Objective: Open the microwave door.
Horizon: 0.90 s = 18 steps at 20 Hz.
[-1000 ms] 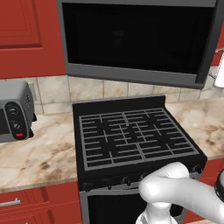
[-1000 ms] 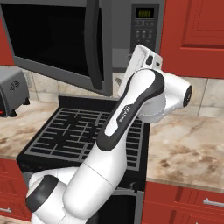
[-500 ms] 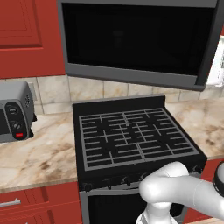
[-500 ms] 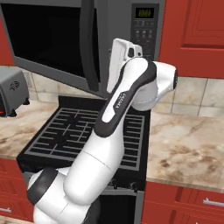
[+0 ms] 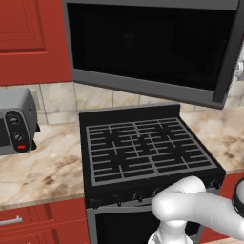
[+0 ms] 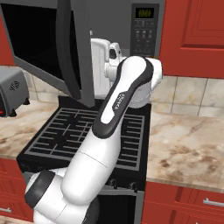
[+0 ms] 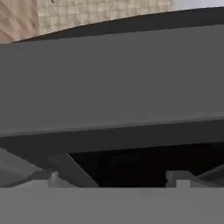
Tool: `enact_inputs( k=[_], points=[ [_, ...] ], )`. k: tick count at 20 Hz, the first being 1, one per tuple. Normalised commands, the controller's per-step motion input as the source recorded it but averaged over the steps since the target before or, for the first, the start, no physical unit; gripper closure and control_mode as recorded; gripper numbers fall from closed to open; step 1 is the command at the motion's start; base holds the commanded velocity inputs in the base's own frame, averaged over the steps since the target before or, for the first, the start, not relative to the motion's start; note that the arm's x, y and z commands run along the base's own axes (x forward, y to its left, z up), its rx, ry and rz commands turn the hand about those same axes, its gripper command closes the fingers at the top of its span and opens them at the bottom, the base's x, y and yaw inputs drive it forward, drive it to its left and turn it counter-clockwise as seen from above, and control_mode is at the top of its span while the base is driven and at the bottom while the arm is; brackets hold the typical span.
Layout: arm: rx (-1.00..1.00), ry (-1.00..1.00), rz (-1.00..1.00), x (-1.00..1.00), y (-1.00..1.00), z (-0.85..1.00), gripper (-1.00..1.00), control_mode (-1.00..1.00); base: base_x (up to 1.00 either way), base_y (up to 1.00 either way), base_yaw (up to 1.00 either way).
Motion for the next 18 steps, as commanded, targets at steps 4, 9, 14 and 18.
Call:
enact_inputs(
  k=[4, 9, 14, 18],
  points=[
    [0.0, -0.25, 0.39, -0.41, 0.83, 0.0, -1.0, -1.0, 0.0, 0.0, 0.0],
    [0.0, -0.28, 0.35, -0.48, 0.88, 0.0, -1.0, -1.0, 0.0, 0.0, 0.0],
    [0.0, -0.31, 0.29, -0.58, 0.93, 0.0, -1.0, -1.0, 0.0, 0.0, 0.0],
    [0.0, -0.33, 0.24, -0.73, 0.92, 0.0, -1.0, -1.0, 0.0, 0.0, 0.0]
  ],
)
